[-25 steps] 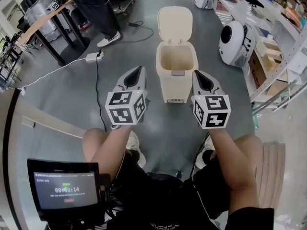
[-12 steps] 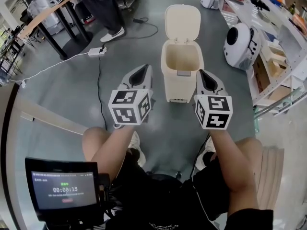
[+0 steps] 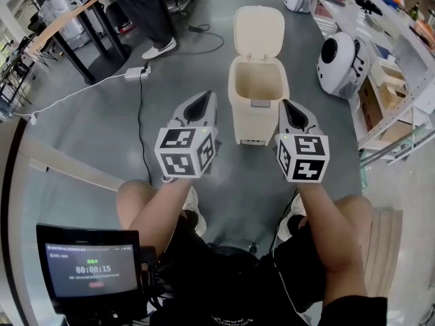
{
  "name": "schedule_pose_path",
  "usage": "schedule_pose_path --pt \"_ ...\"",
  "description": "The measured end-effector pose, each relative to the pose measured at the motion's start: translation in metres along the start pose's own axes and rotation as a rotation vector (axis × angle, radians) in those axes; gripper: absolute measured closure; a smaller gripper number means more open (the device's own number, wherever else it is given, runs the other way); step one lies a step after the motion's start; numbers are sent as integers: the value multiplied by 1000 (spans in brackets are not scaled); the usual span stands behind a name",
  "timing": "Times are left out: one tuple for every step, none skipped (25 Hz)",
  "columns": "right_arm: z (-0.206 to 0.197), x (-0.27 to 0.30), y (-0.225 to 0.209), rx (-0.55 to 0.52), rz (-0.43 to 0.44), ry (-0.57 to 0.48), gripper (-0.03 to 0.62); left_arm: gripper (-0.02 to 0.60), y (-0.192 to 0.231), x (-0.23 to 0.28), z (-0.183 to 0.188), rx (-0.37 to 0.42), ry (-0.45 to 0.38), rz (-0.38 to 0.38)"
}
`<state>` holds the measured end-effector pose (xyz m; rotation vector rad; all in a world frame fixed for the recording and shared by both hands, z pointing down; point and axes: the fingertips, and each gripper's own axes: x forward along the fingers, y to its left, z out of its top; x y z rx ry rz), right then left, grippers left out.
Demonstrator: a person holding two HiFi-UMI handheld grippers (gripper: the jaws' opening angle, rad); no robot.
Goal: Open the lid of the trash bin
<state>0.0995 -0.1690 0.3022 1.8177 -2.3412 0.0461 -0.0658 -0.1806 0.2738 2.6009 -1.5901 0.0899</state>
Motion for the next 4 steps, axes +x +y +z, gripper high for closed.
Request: schedule_pose_path --pt "-1 0 0 0 0 3 589 583 -1 0 0 1 0 -3" --pt "-1 0 1 -2 1 4 589 582 -2 0 0 2 1 -5" --pt "-1 -1 1 -3 1 5 589 583 -3 0 0 3 1 -6" --pt "-1 -1 1 -5 1 5 589 583 -3 1 0 4 1 -8"
